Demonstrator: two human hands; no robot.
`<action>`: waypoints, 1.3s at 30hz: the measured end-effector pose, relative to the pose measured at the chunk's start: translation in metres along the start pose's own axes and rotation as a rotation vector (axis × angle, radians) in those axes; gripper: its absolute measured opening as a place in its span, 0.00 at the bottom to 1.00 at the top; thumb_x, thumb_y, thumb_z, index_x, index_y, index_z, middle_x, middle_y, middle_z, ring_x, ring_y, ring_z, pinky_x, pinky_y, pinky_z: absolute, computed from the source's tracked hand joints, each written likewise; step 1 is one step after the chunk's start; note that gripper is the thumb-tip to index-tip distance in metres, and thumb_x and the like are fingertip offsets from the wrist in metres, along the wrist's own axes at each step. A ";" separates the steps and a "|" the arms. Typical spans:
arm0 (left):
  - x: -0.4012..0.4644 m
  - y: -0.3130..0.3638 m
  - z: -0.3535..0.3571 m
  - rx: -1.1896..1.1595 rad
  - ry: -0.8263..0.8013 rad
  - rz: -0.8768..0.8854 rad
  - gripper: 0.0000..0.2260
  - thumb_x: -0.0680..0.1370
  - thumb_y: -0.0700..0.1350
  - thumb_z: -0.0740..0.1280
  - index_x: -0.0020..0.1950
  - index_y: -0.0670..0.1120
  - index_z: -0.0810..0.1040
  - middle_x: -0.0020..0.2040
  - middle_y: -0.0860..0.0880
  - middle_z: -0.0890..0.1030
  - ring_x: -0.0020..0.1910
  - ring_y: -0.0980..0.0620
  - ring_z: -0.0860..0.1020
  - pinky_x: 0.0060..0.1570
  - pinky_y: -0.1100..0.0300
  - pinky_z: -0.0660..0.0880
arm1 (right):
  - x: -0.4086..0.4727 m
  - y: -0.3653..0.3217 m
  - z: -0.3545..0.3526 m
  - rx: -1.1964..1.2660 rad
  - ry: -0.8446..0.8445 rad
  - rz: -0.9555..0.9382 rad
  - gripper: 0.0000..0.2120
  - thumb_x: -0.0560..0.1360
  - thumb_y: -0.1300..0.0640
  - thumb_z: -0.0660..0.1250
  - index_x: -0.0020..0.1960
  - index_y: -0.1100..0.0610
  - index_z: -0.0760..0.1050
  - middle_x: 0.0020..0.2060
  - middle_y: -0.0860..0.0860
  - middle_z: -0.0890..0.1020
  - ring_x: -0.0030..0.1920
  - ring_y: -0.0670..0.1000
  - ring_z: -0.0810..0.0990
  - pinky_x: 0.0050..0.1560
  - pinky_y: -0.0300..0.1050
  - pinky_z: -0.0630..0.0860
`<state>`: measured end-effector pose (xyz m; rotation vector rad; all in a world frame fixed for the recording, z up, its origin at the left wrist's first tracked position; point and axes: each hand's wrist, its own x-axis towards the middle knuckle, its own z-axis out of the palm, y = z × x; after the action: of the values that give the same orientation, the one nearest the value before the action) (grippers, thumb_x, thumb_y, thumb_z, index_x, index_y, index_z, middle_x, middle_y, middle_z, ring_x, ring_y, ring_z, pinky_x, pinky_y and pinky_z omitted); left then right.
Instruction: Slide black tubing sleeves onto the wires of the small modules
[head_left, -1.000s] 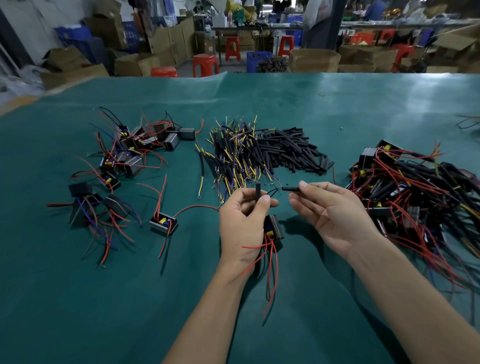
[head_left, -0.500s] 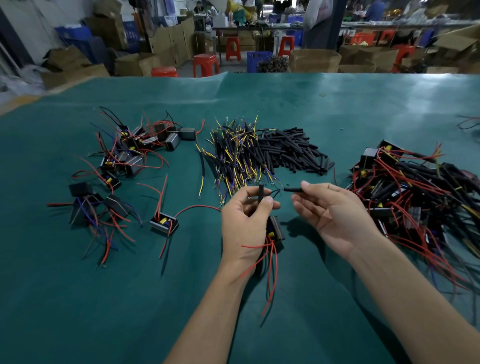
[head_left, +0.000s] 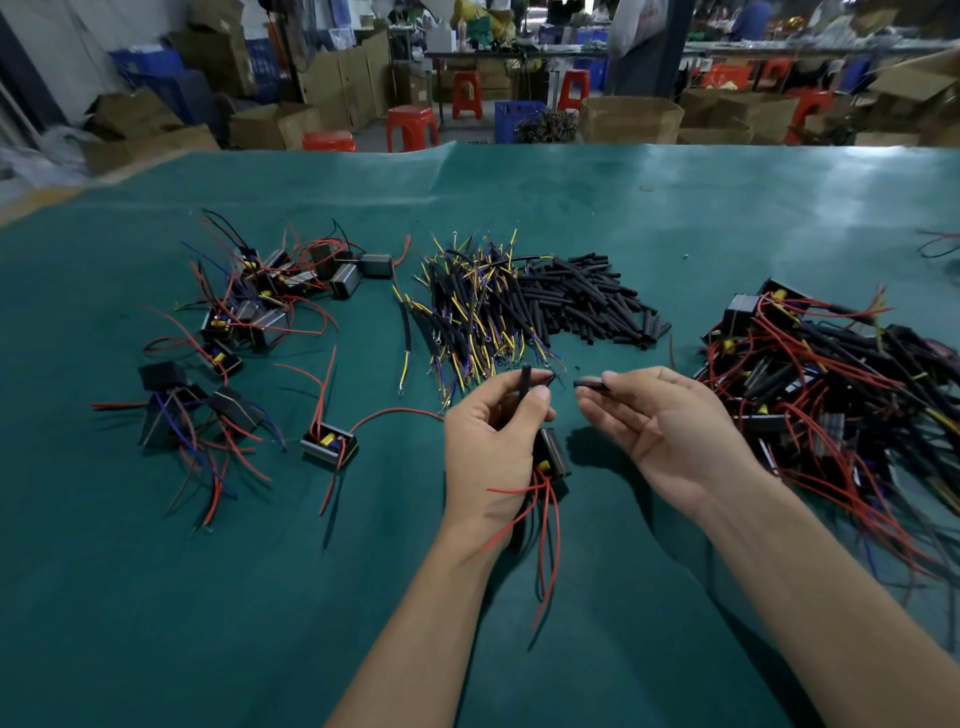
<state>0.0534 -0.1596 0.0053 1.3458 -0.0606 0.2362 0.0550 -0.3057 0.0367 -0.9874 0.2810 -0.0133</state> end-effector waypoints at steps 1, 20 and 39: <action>0.000 0.000 0.000 -0.004 0.002 0.001 0.08 0.79 0.34 0.69 0.49 0.47 0.84 0.33 0.53 0.81 0.34 0.60 0.78 0.38 0.69 0.73 | -0.001 0.000 0.000 0.001 -0.017 0.011 0.10 0.72 0.73 0.68 0.39 0.62 0.70 0.37 0.63 0.85 0.38 0.57 0.87 0.39 0.44 0.84; 0.001 -0.003 0.000 0.039 -0.048 0.026 0.08 0.78 0.32 0.69 0.49 0.43 0.84 0.37 0.53 0.82 0.36 0.58 0.79 0.41 0.61 0.77 | -0.004 0.003 -0.001 -0.184 -0.102 -0.137 0.08 0.74 0.74 0.69 0.44 0.63 0.75 0.41 0.61 0.85 0.40 0.56 0.87 0.42 0.42 0.83; -0.002 0.001 0.001 0.168 -0.257 0.032 0.19 0.77 0.39 0.63 0.53 0.63 0.85 0.52 0.58 0.86 0.54 0.61 0.82 0.57 0.63 0.75 | -0.004 0.009 -0.002 -0.387 -0.149 -0.353 0.12 0.73 0.69 0.74 0.52 0.58 0.77 0.41 0.55 0.88 0.37 0.48 0.84 0.39 0.37 0.78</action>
<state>0.0512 -0.1605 0.0063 1.5379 -0.2831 0.0956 0.0501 -0.3017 0.0295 -1.4066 -0.0337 -0.2125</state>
